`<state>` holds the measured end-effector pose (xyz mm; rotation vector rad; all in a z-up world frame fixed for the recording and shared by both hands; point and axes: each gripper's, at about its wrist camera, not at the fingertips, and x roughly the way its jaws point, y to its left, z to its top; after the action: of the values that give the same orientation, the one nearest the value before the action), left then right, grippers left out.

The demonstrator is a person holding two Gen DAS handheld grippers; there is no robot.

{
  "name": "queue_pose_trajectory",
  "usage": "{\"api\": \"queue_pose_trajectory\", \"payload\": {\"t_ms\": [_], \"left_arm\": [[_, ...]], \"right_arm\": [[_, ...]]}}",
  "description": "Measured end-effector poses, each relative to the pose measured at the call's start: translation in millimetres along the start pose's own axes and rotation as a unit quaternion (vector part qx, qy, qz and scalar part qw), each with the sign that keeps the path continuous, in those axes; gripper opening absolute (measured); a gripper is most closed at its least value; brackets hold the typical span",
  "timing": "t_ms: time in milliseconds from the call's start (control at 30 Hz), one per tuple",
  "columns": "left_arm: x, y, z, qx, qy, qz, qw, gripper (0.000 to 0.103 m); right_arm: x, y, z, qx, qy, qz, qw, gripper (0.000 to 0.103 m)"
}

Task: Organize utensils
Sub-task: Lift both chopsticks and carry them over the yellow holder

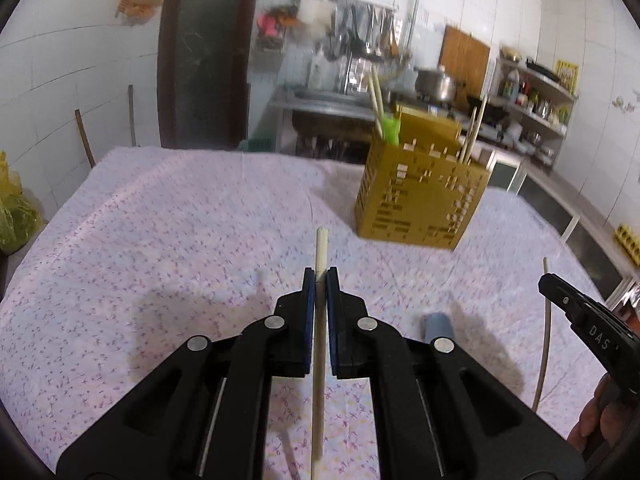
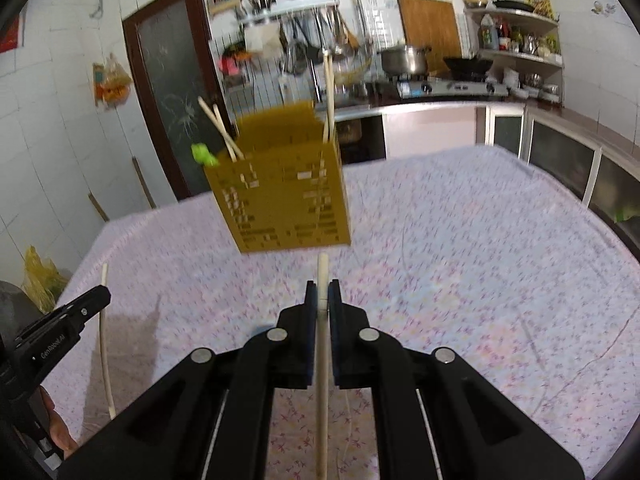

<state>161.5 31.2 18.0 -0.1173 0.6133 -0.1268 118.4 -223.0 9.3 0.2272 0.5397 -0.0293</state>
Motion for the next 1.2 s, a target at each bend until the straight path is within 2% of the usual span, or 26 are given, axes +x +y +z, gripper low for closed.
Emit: {"api": "queue_pose_trajectory", "payload": {"t_ms": [400,800,1200], "left_arm": [[-47,-3,-12,0.02,-0.07,0.018,0.9972,0.005],[-73,-5,-15,0.024,-0.11,0.014,0.9935,0.005],[-67,-21,17,0.027,-0.131,-0.005,0.991,0.005]], "right_arm": [[-54,6,-2,-0.026,-0.09,0.013,0.995,0.006],[-80,7,-2,-0.031,-0.129,0.012,0.991,0.006],[-76,9,21,-0.048,-0.15,0.006,0.988,0.006]]}}
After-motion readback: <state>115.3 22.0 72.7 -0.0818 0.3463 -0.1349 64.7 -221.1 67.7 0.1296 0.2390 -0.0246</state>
